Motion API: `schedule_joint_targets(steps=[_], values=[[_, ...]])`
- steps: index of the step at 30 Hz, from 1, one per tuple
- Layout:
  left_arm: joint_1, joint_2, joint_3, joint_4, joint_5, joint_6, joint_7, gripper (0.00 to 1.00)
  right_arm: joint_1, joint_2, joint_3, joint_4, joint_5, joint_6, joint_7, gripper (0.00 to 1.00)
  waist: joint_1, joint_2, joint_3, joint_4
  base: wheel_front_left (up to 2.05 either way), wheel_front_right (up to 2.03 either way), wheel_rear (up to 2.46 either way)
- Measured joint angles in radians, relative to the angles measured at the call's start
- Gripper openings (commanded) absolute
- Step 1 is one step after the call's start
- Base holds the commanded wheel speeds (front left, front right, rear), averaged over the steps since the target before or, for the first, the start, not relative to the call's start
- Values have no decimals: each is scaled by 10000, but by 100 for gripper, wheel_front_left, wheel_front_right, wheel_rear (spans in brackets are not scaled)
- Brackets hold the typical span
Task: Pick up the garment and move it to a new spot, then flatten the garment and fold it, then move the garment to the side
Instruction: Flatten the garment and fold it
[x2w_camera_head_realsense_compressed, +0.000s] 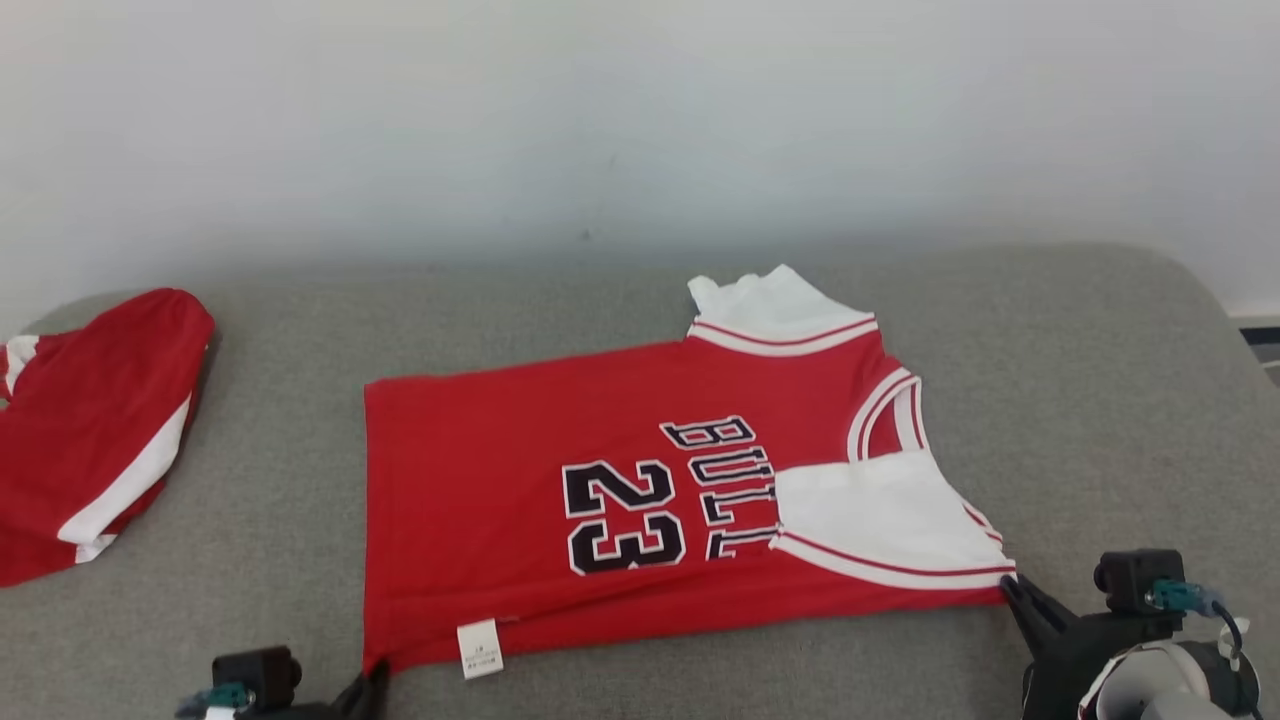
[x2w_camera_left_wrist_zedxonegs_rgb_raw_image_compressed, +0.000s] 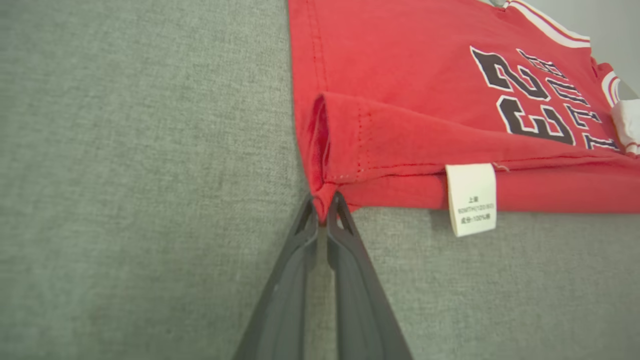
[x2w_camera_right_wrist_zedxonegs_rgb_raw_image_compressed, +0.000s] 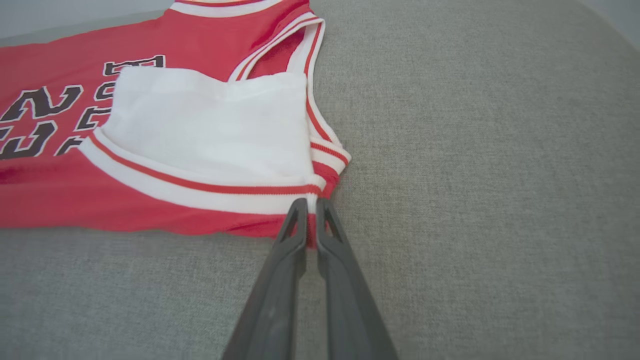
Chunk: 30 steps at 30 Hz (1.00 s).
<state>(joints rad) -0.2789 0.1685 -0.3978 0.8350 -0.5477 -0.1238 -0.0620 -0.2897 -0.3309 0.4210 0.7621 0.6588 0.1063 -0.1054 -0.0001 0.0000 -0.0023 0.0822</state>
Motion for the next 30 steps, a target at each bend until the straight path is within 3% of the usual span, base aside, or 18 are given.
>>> schedule_joint_targets(steps=[12, 21, 22, 23, 24, 30], values=[[789, 94, -94, -199, -359, -10, 282, 0, 1286, -58, -38, -426, 337, 79, 176, 0, 0, -1, -533, 36, 0, 0, 0], [880, 155, -92, -405, -449, -12, 499, 0, 1357, -134, -4, -788, 364, 50, 410, 2, 0, 0, -456, 26, 0, 0, 0], [880, 157, -88, -420, -472, -12, 499, 48, 1358, -136, 4, -832, 364, -12, 439, 85, 0, 0, -446, 30, 0, 0, 0], [880, 157, -88, -435, -487, -12, 523, 95, 1361, -138, 2, -869, 364, -19, 439, 100, 1, 0, -437, 36, 0, 0, 0], [880, 159, -86, -453, -489, -12, 523, 100, 1364, -140, -8, -895, 364, -27, 439, 100, 1, 1, -429, 43, 0, 0, 0], [879, 167, -84, -671, -476, 73, 477, 100, 1387, -290, -73, -1047, 364, -180, 451, 100, 1, 1, -418, 120, 0, 0, 0]])
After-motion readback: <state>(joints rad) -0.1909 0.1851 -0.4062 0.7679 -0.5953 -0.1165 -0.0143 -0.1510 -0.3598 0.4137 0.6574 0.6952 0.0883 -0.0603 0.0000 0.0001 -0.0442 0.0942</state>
